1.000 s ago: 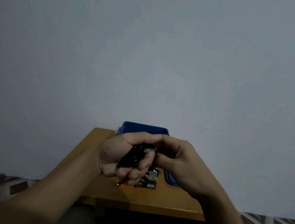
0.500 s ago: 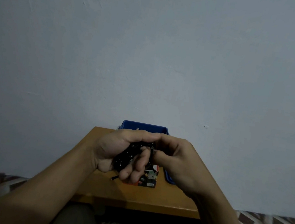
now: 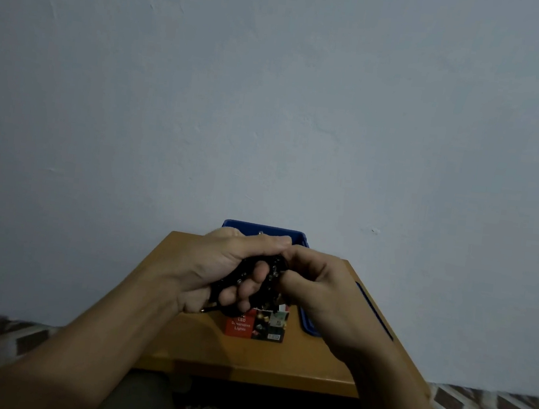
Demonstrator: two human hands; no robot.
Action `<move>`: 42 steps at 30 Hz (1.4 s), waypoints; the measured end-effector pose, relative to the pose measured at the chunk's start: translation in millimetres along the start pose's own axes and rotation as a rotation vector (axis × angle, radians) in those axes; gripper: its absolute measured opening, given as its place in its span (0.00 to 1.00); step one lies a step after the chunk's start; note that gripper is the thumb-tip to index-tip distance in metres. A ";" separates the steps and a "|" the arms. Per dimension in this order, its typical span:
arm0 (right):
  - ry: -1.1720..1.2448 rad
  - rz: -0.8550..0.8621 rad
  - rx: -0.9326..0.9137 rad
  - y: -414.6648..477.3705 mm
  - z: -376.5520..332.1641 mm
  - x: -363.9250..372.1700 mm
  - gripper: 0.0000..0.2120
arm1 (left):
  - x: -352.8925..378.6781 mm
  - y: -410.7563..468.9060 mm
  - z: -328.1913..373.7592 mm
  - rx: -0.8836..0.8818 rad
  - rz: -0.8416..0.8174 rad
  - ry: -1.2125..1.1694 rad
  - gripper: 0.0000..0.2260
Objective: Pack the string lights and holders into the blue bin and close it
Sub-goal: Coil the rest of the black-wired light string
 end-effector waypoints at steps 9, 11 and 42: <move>0.011 0.062 0.033 -3.3 -4.4 -9.9 0.09 | 4.8 4.4 5.1 0.008 0.106 -0.102 0.23; 0.014 0.057 0.031 -2.8 -4.6 -8.3 0.09 | 4.1 8.9 2.4 -0.035 0.194 -0.115 0.27; 0.027 0.142 0.091 -2.7 21.5 -27.5 0.08 | -0.6 12.3 -2.5 0.066 0.082 0.047 0.03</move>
Point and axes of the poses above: each hand's wrist, its own y-axis towards the middle knuckle, its own x-axis out of the palm, z = x × y, the point moved 3 cm from there along y, towards the middle knuckle, and after that the axes turned 15 degrees about y, right-handed, at the moved point
